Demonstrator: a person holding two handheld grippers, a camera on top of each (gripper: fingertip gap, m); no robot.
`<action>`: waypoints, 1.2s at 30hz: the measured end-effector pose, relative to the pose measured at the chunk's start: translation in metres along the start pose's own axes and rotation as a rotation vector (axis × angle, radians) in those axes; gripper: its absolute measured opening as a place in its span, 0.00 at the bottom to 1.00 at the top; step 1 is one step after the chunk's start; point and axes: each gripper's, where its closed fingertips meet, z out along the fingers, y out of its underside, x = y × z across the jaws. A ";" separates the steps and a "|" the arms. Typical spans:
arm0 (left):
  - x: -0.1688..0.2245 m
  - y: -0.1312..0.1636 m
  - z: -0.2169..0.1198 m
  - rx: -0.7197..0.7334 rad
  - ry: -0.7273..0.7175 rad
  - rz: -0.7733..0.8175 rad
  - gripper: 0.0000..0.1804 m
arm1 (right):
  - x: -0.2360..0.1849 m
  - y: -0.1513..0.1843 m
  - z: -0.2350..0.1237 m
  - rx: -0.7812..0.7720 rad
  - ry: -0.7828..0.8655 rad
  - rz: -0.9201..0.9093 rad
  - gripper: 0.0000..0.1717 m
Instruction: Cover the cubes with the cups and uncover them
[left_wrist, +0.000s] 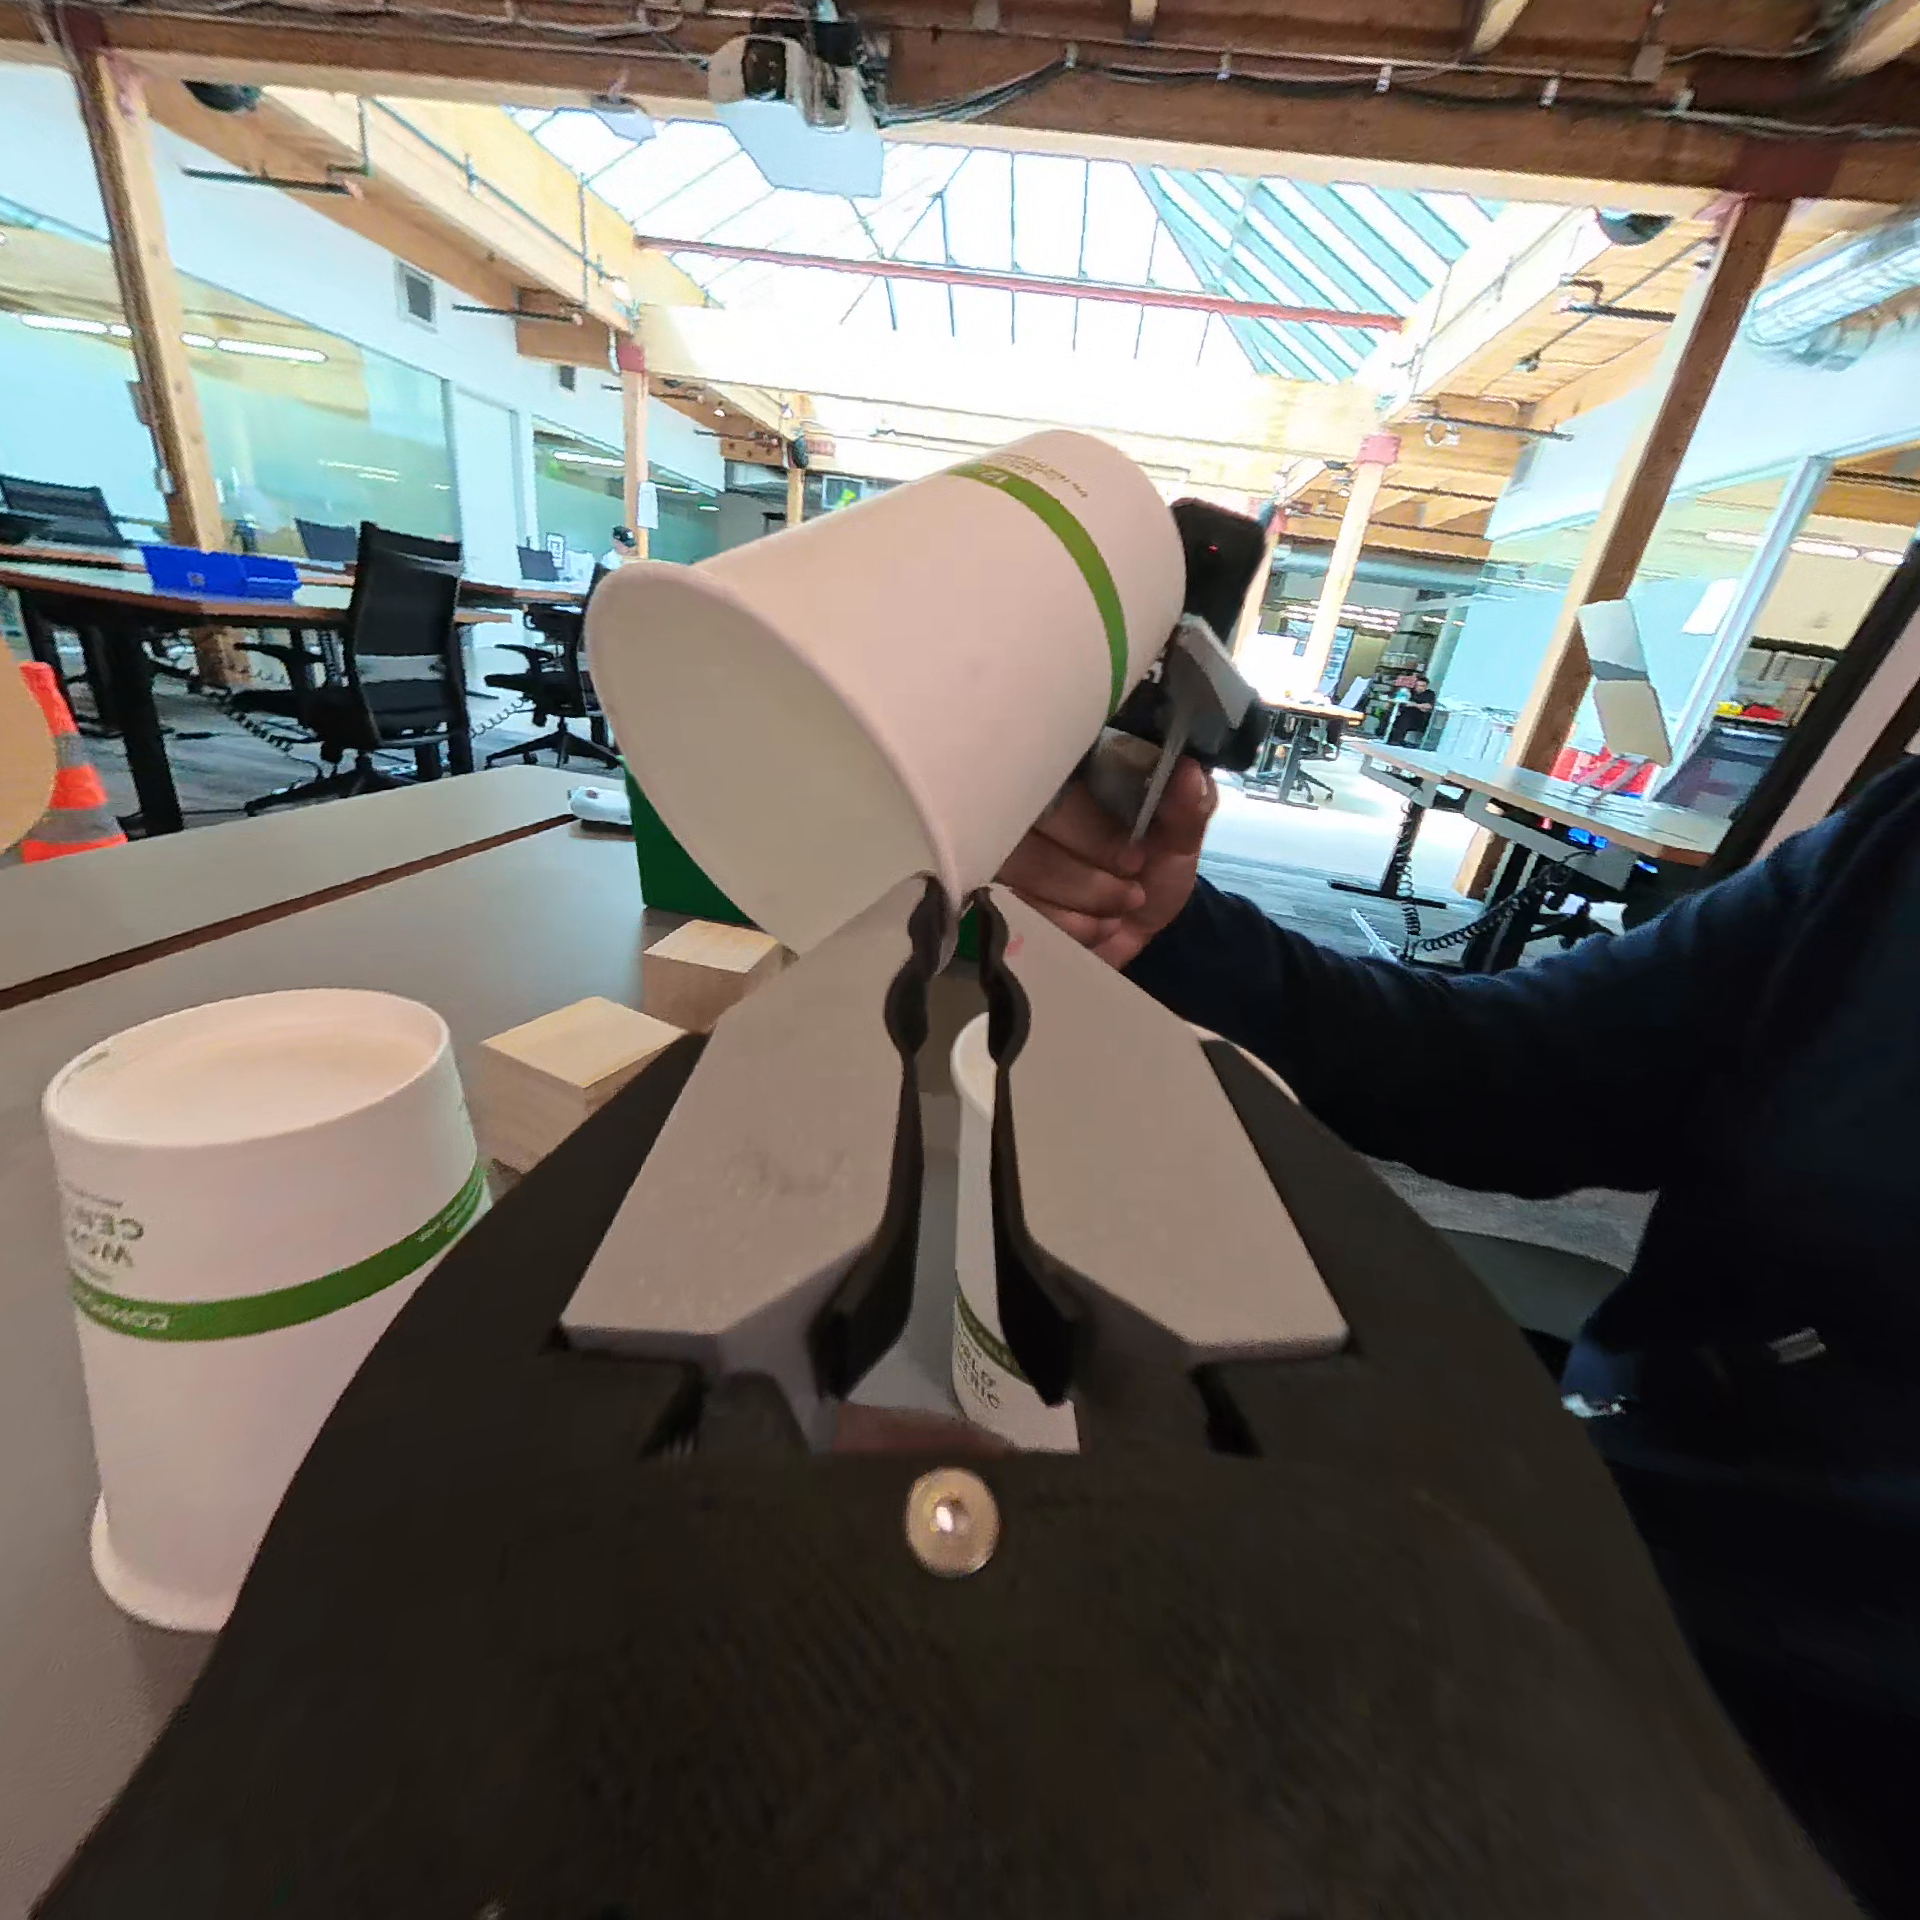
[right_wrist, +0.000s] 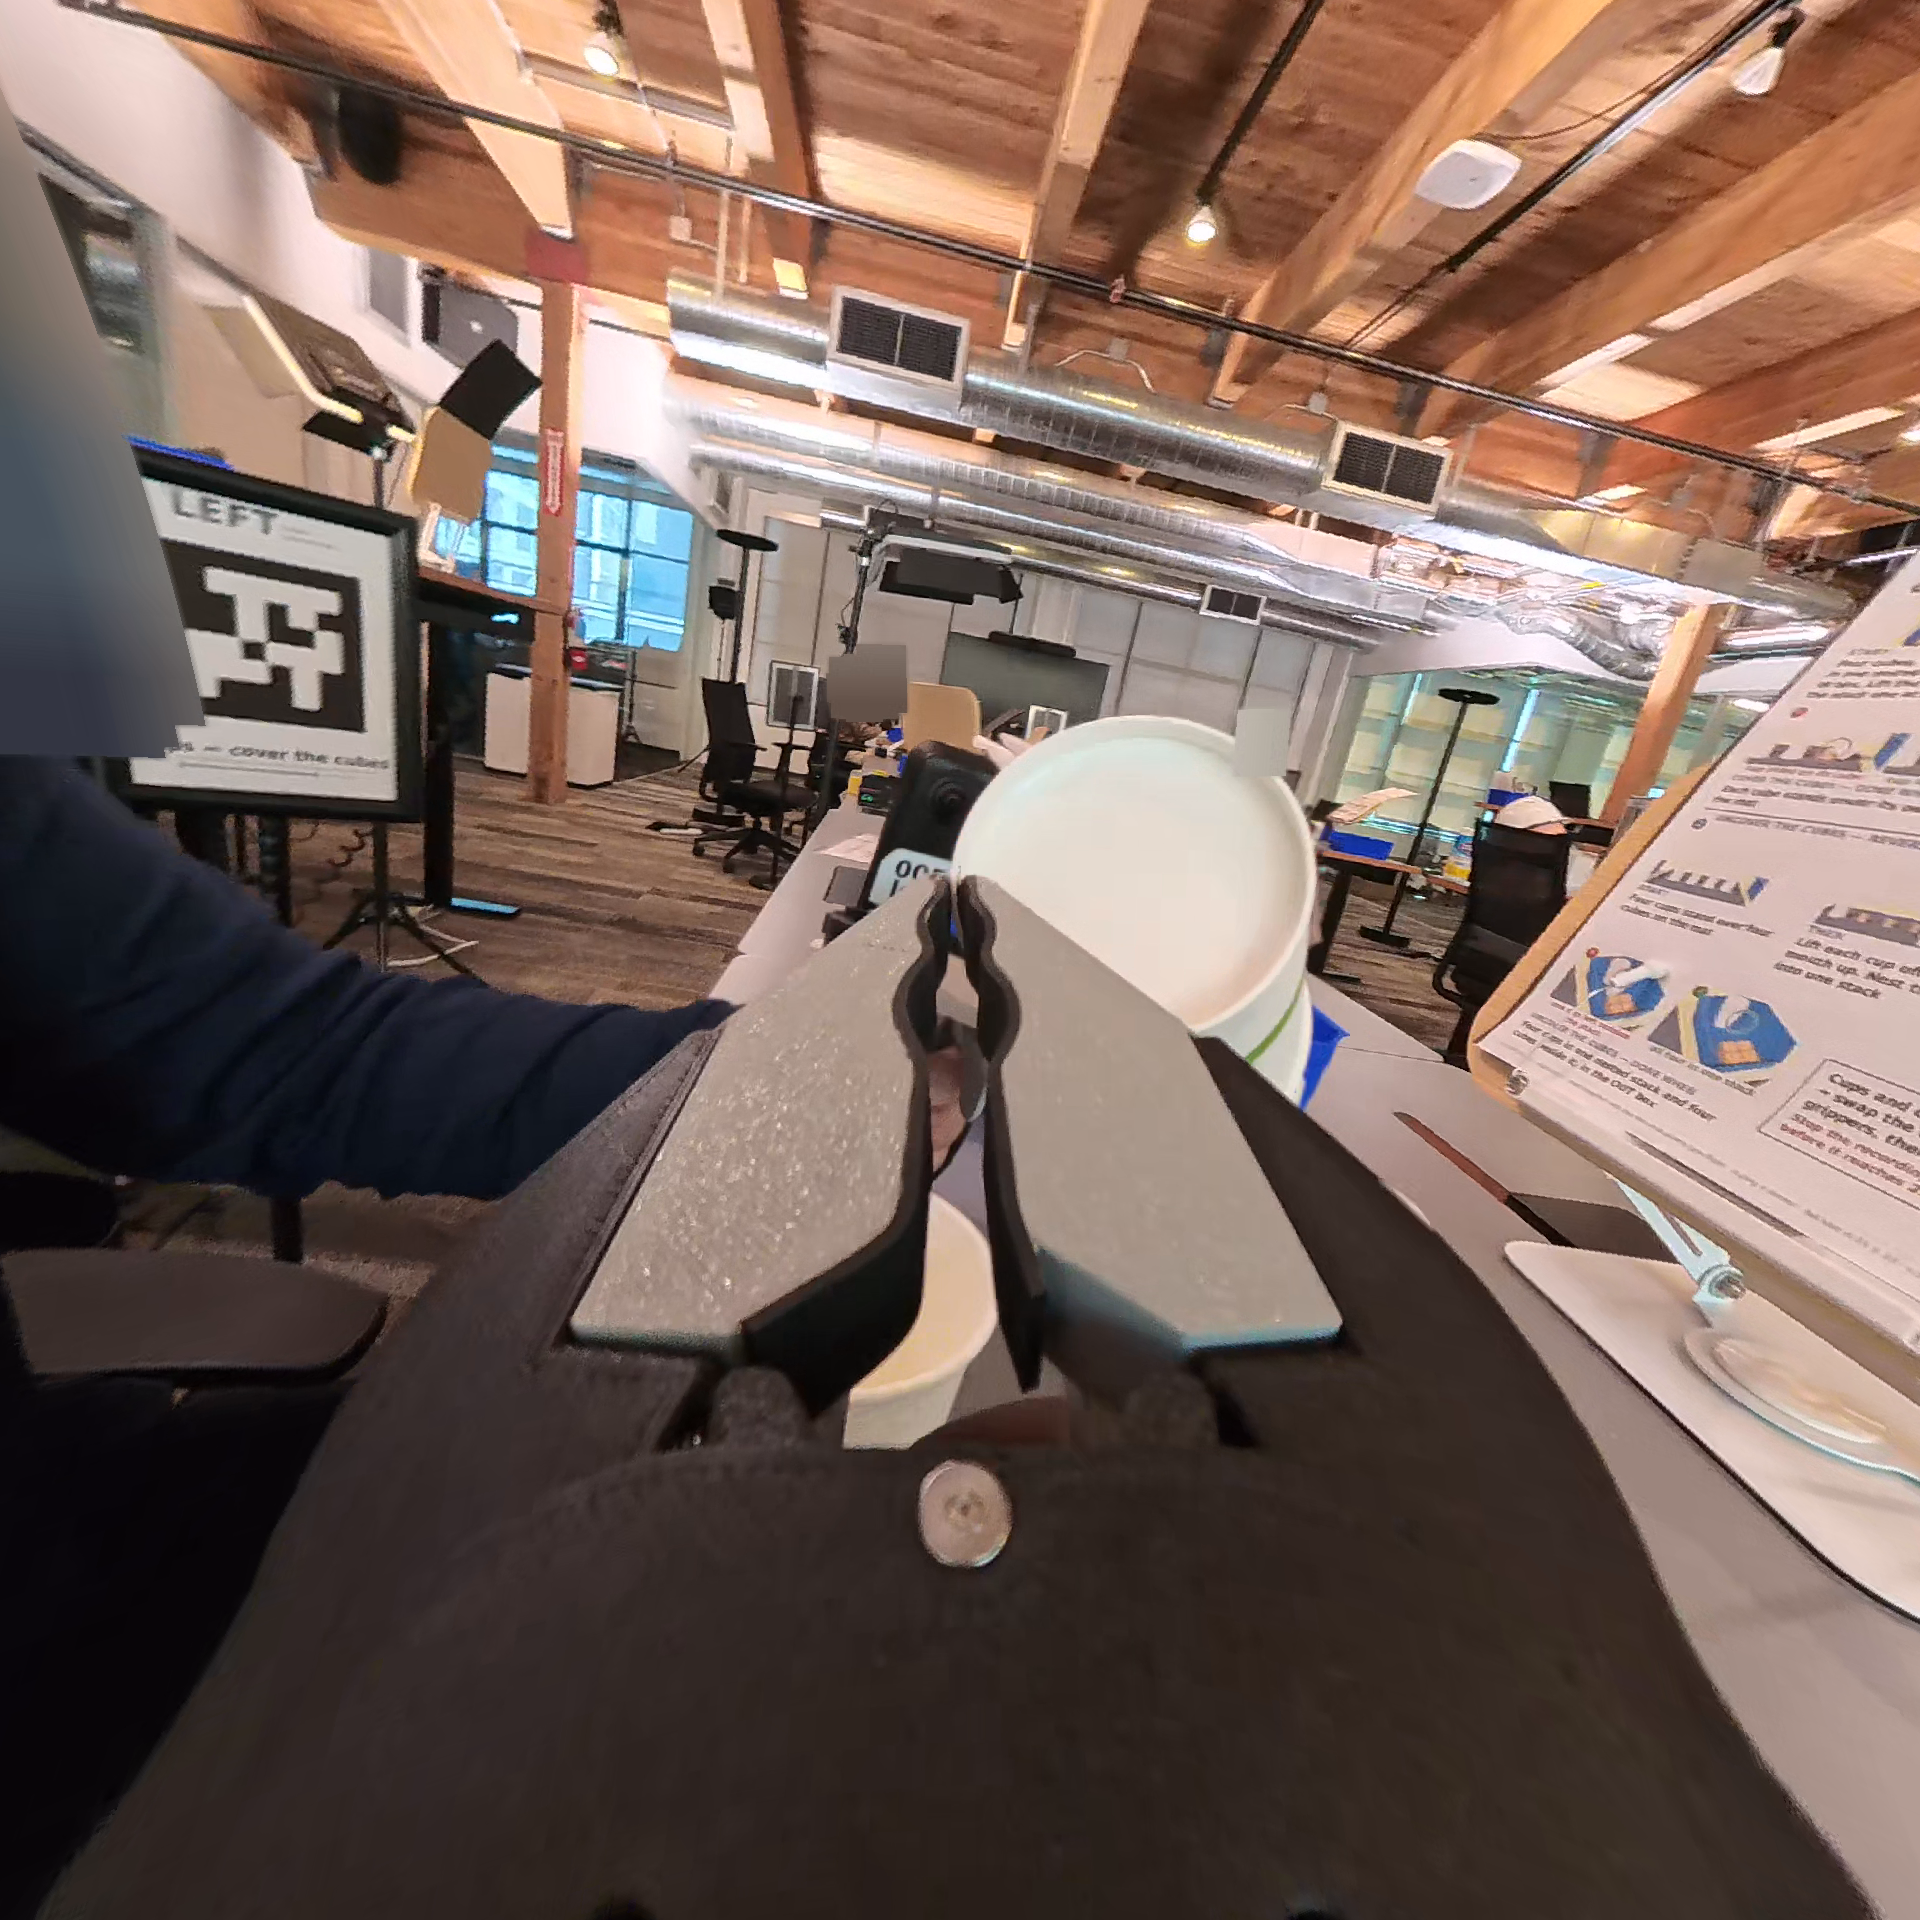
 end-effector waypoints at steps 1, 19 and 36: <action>0.005 -0.002 0.000 -0.001 0.010 0.020 0.02 | -0.004 0.000 -0.003 -0.005 -0.021 -0.004 0.00; 0.106 -0.095 0.023 -0.818 -0.011 0.394 0.00 | 0.026 -0.051 -0.066 0.281 0.048 0.125 0.00; 0.082 0.010 0.003 -1.407 -0.023 0.458 0.01 | 0.035 -0.049 -0.068 0.287 0.076 0.169 0.00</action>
